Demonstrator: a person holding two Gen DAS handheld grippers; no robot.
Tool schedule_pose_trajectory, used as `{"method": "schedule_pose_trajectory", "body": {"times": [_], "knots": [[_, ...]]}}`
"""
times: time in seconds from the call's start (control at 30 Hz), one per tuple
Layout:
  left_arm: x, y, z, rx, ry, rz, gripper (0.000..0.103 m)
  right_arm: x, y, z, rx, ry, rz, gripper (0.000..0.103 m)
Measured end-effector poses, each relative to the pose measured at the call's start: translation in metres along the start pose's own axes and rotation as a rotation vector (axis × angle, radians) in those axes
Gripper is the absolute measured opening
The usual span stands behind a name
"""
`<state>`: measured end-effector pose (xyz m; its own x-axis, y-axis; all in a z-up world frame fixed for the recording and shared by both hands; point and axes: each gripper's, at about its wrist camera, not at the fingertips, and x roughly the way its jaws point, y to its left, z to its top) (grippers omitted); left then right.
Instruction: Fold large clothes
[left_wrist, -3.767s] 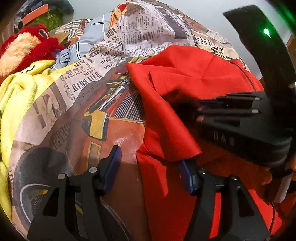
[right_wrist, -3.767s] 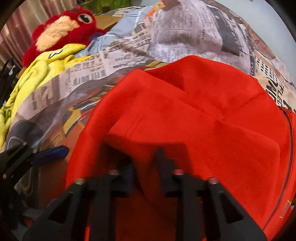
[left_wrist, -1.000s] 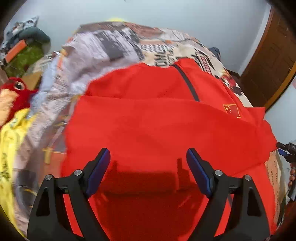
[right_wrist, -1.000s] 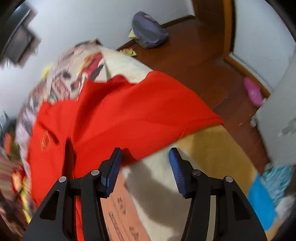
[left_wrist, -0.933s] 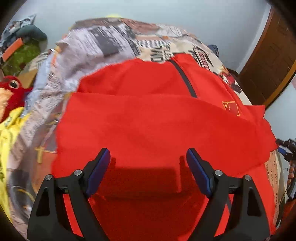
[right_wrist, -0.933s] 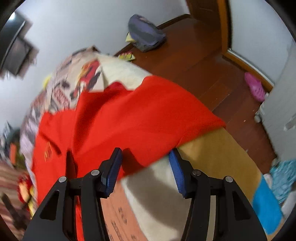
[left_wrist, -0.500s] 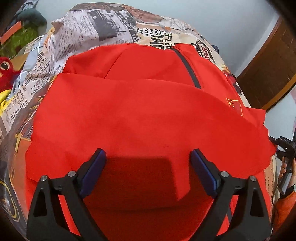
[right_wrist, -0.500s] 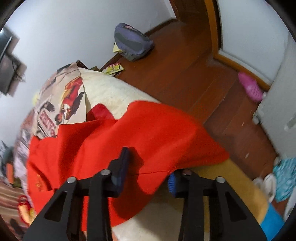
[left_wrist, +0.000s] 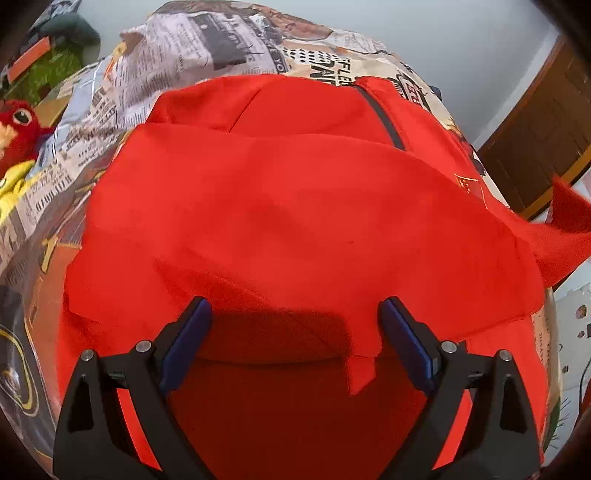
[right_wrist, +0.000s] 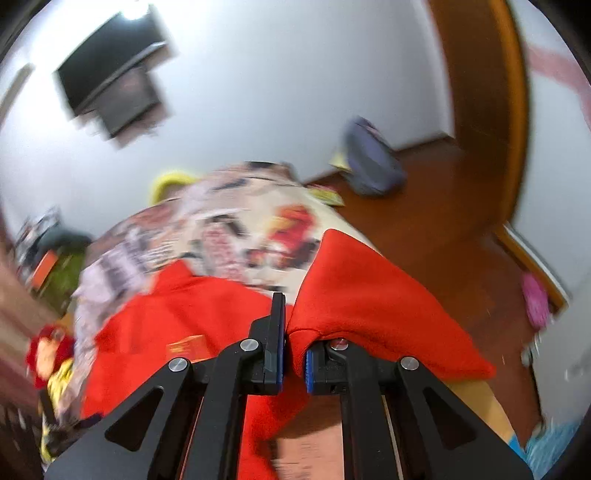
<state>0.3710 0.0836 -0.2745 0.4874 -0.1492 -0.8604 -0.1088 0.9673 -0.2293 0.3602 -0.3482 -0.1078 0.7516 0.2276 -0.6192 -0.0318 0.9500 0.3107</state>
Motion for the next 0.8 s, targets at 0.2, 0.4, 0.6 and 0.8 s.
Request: {"method": "schedule_pose_trajectory", "body": {"times": [0.2,0.4,0.6,0.8], "knots": [[-0.002,-0.001,-0.001,0.003,0.000,0.009,0.094,0.015,0.079,-0.023,-0.178,0.083,0.138,0.007],[-0.021,0.000,-0.009,0.034,-0.011,0.032,0.093,0.074,0.113,-0.077,-0.275,0.333,0.136,0.008],[-0.052,0.005,-0.019,0.069,-0.051,0.054,0.093,0.091,0.105,-0.112,-0.253,0.546,0.137,0.011],[-0.078,0.003,-0.021,0.066,-0.105,0.061,0.093,0.043,0.085,-0.105,-0.262,0.463,0.132,0.037]]}}
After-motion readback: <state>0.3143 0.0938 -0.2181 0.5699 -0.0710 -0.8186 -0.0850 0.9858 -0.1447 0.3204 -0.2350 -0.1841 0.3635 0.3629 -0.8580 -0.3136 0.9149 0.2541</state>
